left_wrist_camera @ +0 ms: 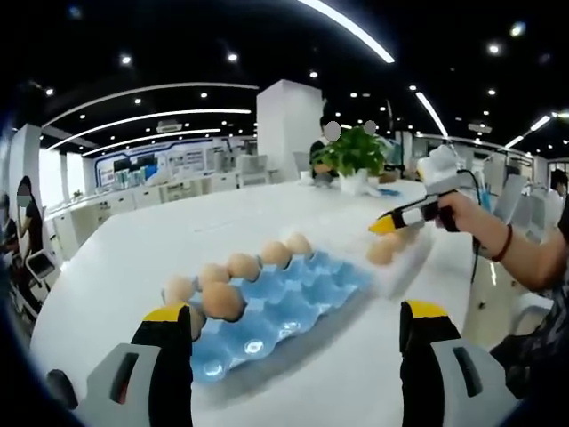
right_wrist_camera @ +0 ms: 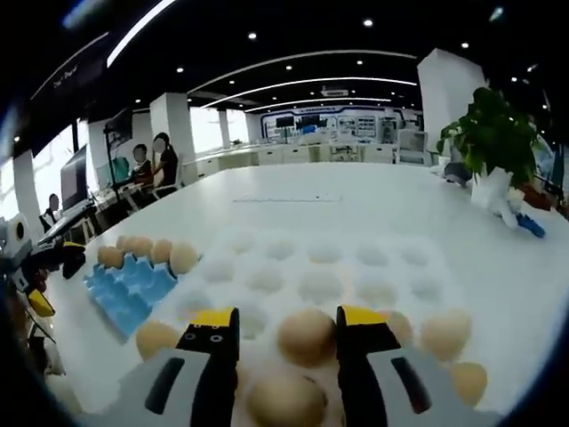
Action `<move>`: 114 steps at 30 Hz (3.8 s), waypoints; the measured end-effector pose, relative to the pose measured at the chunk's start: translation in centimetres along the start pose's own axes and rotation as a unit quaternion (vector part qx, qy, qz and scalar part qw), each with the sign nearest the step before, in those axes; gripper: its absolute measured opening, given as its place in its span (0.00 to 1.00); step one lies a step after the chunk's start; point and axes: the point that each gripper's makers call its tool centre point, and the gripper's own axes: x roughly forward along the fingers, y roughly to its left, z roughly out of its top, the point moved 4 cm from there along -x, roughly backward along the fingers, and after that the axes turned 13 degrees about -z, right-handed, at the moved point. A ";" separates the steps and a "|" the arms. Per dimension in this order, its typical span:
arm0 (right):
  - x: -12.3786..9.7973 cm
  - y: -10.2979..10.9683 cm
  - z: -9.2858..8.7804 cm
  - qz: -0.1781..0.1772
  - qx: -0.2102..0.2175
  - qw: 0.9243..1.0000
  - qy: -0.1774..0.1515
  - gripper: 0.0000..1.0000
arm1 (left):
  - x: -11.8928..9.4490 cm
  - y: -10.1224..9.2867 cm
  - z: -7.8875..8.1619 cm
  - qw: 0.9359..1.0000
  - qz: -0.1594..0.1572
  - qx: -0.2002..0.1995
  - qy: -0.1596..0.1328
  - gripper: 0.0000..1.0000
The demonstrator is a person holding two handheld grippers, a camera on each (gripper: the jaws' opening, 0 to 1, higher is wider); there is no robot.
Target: Place the egg into an empty slot of the egg tray after lifting it from the table, then release the egg inside the slot.
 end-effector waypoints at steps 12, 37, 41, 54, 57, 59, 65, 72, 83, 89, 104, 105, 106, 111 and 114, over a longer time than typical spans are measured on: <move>-0.3 -0.8 -0.7 -0.057 0.008 0.998 0.033 0.32 | 0.0 0.2 0.0 1.000 0.007 0.003 0.003 0.99; 0.1 -1.1 -0.5 -0.083 0.026 0.995 0.047 0.28 | 0.2 0.4 -0.1 1.000 0.007 0.004 0.007 0.99; -0.3 -1.1 -0.6 -0.075 0.030 0.996 0.035 0.28 | 0.1 0.5 -0.1 1.000 0.010 0.002 0.003 0.99; -1.0 -1.1 0.9 -0.053 0.036 0.998 -0.010 0.28 | 0.1 0.4 -0.1 1.000 0.008 0.001 0.004 0.99; -1.4 -0.7 1.3 -0.046 0.031 0.998 -0.019 0.28 | 0.0 0.3 -0.1 1.000 0.004 0.003 0.004 0.99; -1.4 -0.5 1.7 -0.036 0.031 0.999 -0.025 0.28 | 0.1 0.2 0.0 1.000 0.001 0.004 0.003 0.99; -1.7 0.3 2.2 -0.022 0.019 0.999 -0.034 0.28 | 0.1 0.0 0.0 1.000 -0.004 0.006 0.002 1.00; -1.9 1.2 2.5 0.002 0.021 0.999 -0.037 0.28 | 0.1 -0.1 -0.2 1.000 -0.006 0.005 0.004 1.00; -2.0 2.7 3.1 0.026 0.010 0.998 -0.048 0.28 | 0.2 -0.1 -0.4 1.000 -0.005 0.004 0.005 0.99; -2.0 3.8 3.2 0.043 0.003 0.998 -0.055 0.28 | 0.0 -0.1 -0.4 1.000 -0.004 0.004 0.004 0.99; -1.8 6.8 3.2 0.079 -0.018 0.994 -0.067 0.28 | -0.3 0.1 -0.3 1.000 0.001 0.006 0.007 0.99; -1.7 7.0 3.3 0.081 -0.020 0.994 -0.068 0.28 | -0.3 0.2 -0.3 1.000 0.001 0.006 0.007 0.99; -1.8 7.3 3.3 0.083 -0.022 0.994 -0.072 0.28 | -0.3 0.2 -0.3 1.000 0.001 0.007 0.008 0.99; -1.9 8.3 3.2 0.095 -0.029 0.992 -0.077 0.28 | -0.4 0.1 -0.4 1.000 0.002 0.008 0.009 0.99; -1.7 8.7 3.2 0.103 -0.031 0.991 -0.081 0.28 | -0.5 0.1 -0.3 1.000 0.002 0.010 0.009 0.99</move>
